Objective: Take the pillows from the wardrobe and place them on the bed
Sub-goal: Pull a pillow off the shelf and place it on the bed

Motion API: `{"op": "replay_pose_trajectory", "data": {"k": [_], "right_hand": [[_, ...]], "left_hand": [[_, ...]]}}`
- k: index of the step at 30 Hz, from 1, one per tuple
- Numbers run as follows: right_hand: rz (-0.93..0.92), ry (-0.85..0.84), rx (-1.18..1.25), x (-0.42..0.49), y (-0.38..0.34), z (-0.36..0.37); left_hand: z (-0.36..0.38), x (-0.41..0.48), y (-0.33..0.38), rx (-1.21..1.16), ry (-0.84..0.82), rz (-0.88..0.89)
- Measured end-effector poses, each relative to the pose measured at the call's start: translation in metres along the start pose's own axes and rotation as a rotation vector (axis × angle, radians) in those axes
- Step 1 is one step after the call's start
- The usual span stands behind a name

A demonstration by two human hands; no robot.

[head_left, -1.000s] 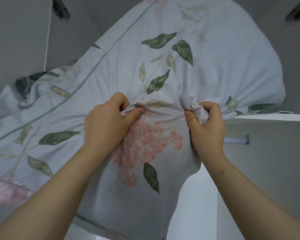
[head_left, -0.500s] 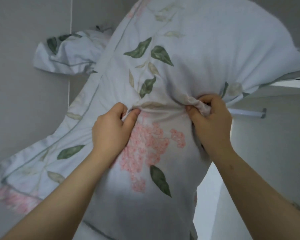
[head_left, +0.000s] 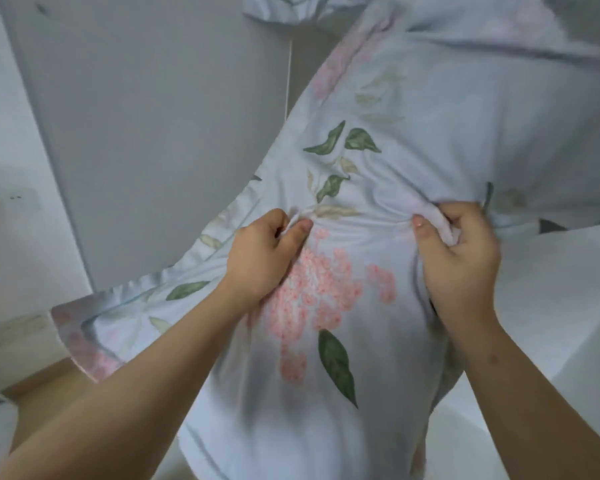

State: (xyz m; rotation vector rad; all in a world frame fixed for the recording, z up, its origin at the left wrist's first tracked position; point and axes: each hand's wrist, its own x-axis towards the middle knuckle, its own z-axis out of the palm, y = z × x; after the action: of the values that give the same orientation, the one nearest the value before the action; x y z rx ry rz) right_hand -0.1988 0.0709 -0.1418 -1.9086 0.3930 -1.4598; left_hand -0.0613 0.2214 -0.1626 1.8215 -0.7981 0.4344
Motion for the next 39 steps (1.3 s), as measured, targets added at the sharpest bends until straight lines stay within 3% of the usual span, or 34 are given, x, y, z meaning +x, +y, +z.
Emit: {"op": "replay_pose_trajectory", "data": {"k": [5, 11, 18, 29, 39], "right_hand": [[0.203, -0.206, 0.021, -0.043, 0.029, 0.028], [0.462, -0.402, -0.078, -0.116, 0.070, 0.064], [0.662, -0.685, -0.134, -0.214, 0.082, 0.123], [0.760, -0.921, -0.178, -0.311, 0.024, 0.241], [0.698, -1.214, -0.277, -0.386, -0.050, 0.328]], "left_hand": [[-0.013, -0.032, -0.042, 0.143, -0.069, -0.148], [-0.015, -0.093, -0.115, 0.292, -0.271, -0.393], [-0.068, -0.176, -0.190, 0.369, -0.364, -0.689], [-0.197, -0.223, -0.283, 0.469, -0.426, -0.893], [-0.316, -0.258, -0.341, 0.497, -0.416, -1.018]]}}
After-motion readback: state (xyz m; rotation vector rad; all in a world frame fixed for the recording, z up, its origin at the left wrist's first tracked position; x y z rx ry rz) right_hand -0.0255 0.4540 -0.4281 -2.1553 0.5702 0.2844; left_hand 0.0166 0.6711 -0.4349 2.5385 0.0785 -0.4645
